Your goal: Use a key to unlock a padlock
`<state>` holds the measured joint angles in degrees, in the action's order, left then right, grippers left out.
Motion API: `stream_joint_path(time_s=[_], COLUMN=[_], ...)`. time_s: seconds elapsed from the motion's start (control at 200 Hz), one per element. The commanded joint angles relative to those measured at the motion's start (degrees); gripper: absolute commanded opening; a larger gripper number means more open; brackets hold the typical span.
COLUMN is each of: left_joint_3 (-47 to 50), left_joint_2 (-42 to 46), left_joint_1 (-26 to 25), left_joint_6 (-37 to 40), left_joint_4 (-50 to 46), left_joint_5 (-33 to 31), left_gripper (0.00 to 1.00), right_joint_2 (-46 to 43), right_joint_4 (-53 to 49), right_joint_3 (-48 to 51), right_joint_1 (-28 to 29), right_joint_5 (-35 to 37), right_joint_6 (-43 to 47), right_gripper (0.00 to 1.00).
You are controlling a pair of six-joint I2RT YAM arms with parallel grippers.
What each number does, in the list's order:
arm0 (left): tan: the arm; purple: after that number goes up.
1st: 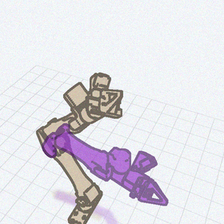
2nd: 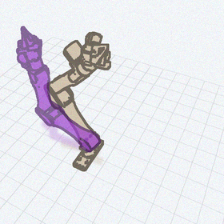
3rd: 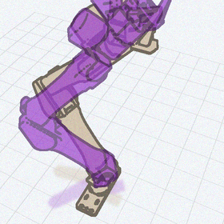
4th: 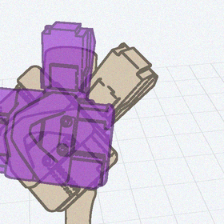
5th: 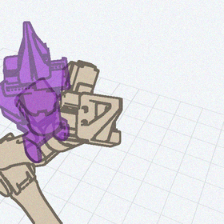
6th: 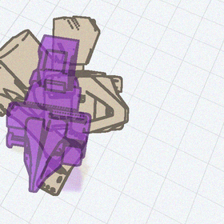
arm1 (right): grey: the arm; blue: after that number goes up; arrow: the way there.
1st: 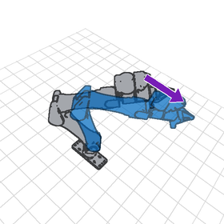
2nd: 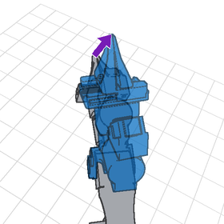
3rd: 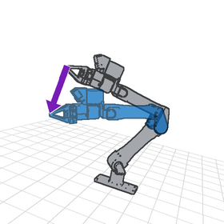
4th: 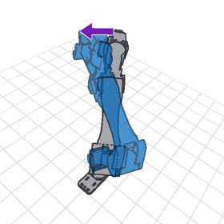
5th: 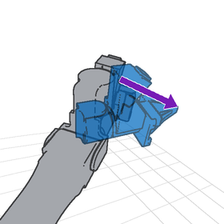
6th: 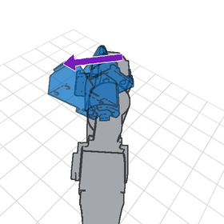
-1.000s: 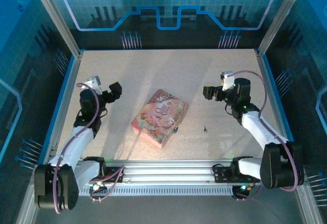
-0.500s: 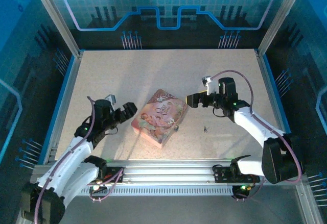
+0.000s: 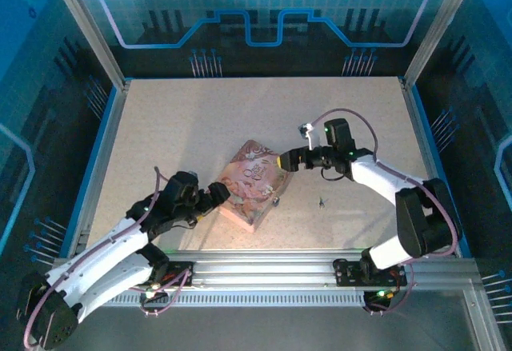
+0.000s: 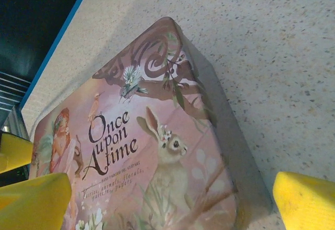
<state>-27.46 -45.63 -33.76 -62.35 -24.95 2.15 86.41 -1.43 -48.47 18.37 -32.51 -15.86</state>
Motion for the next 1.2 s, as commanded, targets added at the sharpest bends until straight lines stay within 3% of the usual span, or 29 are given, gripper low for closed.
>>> stream_joint_path(time_s=[0.0, 0.29, 0.56, 1.196], left_joint_3=[0.80, 0.22, -1.95, -14.14], left_joint_2=[-2.22, -7.19, -10.89, -26.92], left_joint_1=[-2.51, -4.75, -4.42, 9.19], left_joint_6=[-4.19, -5.46, -3.80, 7.57], left_joint_4=[4.43, 11.27, 13.85, 17.94], left_joint_5=[-0.91, -1.29, -1.25, 9.08], left_gripper=[0.99, 0.99, 0.99, 0.99], right_joint_2=[3.04, 9.56, 9.85, 6.93], right_joint_4=[-1.25, -4.69, -5.66, -3.67], right_joint_3=[-3.72, -8.69, -8.09, -5.41], right_joint_1=[1.43, 3.29, 3.69, 3.64], right_joint_5=[-2.50, -5.39, -6.34, -5.29], right_joint_6=[0.48, 1.79, 3.23, 1.62], right_gripper=[1.00, 1.00, 0.95, 0.94])
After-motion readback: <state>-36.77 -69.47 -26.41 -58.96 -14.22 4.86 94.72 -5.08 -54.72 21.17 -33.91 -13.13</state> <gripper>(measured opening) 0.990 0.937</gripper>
